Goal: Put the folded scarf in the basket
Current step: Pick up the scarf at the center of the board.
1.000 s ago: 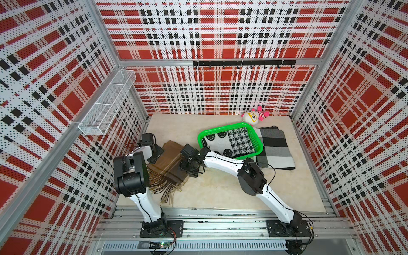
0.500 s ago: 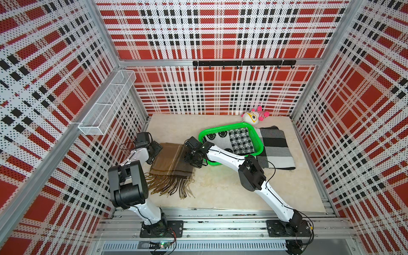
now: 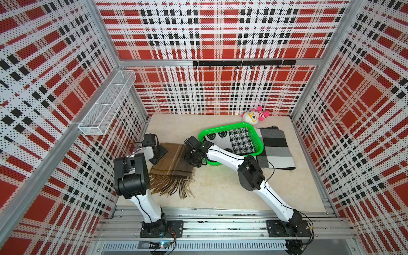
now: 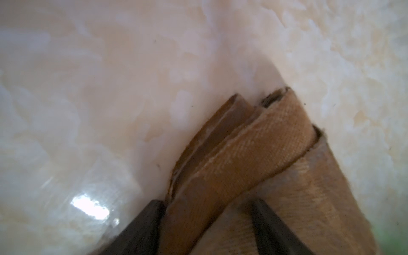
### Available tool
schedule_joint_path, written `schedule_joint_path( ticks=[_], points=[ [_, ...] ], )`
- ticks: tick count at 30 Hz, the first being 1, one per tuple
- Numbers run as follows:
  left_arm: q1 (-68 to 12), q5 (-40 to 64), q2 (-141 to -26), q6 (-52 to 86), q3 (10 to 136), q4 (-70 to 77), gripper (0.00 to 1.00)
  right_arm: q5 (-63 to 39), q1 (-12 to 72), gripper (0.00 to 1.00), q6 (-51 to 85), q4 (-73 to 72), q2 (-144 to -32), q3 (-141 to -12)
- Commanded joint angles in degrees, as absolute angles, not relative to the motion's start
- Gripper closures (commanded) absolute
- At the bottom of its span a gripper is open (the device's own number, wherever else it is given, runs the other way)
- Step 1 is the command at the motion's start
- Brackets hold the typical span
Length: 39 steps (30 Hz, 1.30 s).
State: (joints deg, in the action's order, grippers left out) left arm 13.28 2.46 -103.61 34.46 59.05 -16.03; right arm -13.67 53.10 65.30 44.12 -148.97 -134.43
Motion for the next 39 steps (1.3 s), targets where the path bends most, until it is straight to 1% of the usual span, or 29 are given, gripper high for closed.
schedule_joint_path(
  ticks=[1,2,3,5,6,10,12,13,28,37,39],
  points=[
    [12.13,6.81,-105.83,36.12,54.48,-16.73,0.44,-14.37,53.35,0.41,65.70,44.04,-152.67,-134.46],
    [11.98,7.58,-105.38,36.61,53.49,-15.94,0.50,-14.31,53.37,0.46,65.61,43.64,-152.58,-134.35],
    [12.12,7.87,-104.61,37.25,52.29,-15.12,0.59,-14.26,53.35,0.52,65.51,43.22,-152.49,-134.47],
    [12.54,8.37,-102.86,38.58,50.24,-13.05,0.78,-14.07,53.30,0.68,65.17,42.29,-152.23,-134.43],
    [12.85,8.75,-102.07,39.11,49.52,-12.01,0.83,-14.06,53.26,0.73,65.08,41.98,-152.06,-134.47],
    [13.95,11.79,-101.08,39.49,49.39,-9.63,0.91,-13.65,53.09,0.89,64.45,41.48,-151.62,-135.26],
    [14.39,12.67,-100.84,39.30,49.99,-9.49,0.99,-13.41,52.95,0.97,64.01,41.22,-151.22,-135.59],
    [14.58,12.96,-100.53,39.39,50.15,-9.49,1.00,-13.21,52.91,0.99,63.67,41.35,-150.97,-135.87],
    [15.14,14.04,-85.25,44.82,53.26,-15.02,1.00,-12.79,52.82,1.00,55.45,43.79,-141.68,-137.82],
    [12.85,13.81,-80.06,49.59,56.69,-18.84,1.00,-15.08,50.79,1.00,53.28,45.12,-137.08,-138.31],
    [12.15,13.77,-79.23,50.87,58.15,-19.90,1.00,-15.36,50.03,1.00,52.52,45.85,-136.21,-140.06]
  ],
)
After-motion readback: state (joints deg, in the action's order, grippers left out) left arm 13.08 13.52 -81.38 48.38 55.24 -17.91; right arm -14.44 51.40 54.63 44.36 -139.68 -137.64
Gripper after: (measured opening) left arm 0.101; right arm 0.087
